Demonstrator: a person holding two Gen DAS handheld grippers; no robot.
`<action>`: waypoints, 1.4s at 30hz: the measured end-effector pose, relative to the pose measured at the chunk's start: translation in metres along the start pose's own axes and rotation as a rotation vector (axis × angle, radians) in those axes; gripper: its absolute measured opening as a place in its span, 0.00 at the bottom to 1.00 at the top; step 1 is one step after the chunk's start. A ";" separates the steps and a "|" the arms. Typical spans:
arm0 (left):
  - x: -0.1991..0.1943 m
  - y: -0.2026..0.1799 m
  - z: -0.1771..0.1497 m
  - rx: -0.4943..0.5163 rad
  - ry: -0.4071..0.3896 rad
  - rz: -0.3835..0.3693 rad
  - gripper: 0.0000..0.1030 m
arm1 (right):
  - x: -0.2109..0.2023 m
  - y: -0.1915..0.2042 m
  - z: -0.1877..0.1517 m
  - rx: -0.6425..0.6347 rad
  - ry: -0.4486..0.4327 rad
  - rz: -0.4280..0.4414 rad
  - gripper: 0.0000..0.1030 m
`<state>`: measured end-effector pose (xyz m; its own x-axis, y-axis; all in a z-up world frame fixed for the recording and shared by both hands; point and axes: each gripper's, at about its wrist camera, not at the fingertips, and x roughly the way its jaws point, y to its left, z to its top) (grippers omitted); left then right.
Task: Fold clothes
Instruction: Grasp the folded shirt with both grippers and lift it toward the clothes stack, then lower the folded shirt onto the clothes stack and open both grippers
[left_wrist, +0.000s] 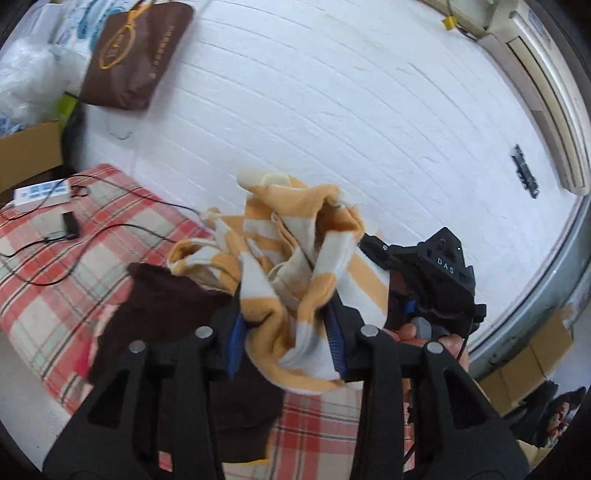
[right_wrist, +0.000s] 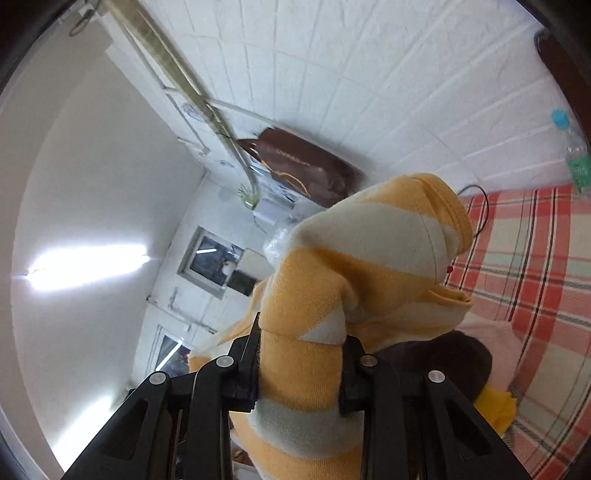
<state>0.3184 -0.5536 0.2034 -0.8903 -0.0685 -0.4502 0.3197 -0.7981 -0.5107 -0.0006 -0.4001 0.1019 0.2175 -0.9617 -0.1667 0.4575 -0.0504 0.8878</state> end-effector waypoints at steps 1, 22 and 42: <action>-0.001 0.022 -0.006 -0.031 0.010 0.030 0.39 | 0.018 -0.007 -0.009 0.008 0.031 -0.024 0.30; 0.046 0.098 -0.073 -0.188 0.071 0.028 0.56 | 0.035 -0.031 -0.062 -0.136 0.120 -0.196 0.24; 0.002 0.057 -0.095 -0.040 -0.087 0.224 0.82 | 0.003 -0.028 -0.068 -0.281 0.140 -0.278 0.58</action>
<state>0.3653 -0.5423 0.1043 -0.8196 -0.2943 -0.4916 0.5238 -0.7327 -0.4345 0.0462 -0.3833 0.0471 0.1588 -0.8752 -0.4570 0.7284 -0.2086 0.6526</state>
